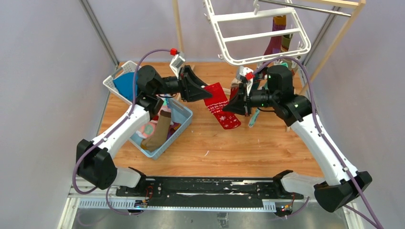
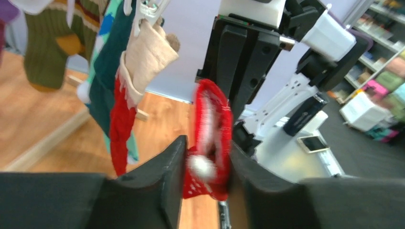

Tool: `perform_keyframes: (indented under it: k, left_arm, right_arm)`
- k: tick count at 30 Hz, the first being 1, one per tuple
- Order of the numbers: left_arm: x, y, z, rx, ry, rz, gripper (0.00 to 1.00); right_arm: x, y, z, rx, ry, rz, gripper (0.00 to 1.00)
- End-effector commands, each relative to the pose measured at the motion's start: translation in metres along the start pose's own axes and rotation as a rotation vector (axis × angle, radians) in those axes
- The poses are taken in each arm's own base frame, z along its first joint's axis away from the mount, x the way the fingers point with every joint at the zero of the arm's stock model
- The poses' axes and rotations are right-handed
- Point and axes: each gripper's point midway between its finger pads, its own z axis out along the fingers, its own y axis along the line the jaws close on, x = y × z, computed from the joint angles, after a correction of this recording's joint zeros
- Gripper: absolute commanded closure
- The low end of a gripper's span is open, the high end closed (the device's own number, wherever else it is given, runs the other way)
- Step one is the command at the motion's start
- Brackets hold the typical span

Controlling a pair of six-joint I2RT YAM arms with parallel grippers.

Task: Remove the socks clipped to the hanger
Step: Place the sock in the bin.

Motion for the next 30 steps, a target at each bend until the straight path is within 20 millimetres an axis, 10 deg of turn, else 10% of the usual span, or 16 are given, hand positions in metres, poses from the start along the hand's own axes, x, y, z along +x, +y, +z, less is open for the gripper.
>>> perform_keyframes:
  k: [1, 3, 5, 11, 21, 30]
  left_arm:
    - [-0.003, -0.007, -0.001, 0.015, -0.002, 0.024, 0.8]
    - [-0.003, -0.006, -0.002, 0.012, -0.002, 0.008, 1.0]
    - [-0.007, -0.005, -0.008, -0.01, -0.015, 0.004, 1.0]
    - [-0.041, 0.01, -0.059, -0.178, -0.085, 0.021, 1.0]
    - [-0.044, 0.041, -0.176, -0.447, -0.113, -0.035, 1.0]
    - [-0.046, 0.046, -0.207, -0.557, -0.14, 0.065, 1.0]
  right_arm:
    - [-0.014, 0.006, 0.006, -0.027, -0.015, -0.024, 0.97]
    - [-0.01, -0.001, 0.006, 0.011, -0.004, -0.024, 0.97]
    - [-0.006, -0.009, 0.003, 0.067, 0.009, -0.039, 0.9]
    - [0.011, -0.019, -0.015, 0.192, 0.065, -0.092, 0.15]
    - [0.016, -0.013, -0.041, 0.262, 0.062, -0.154, 0.1]
    - [0.019, -0.018, -0.045, 0.284, 0.071, -0.149, 0.1]
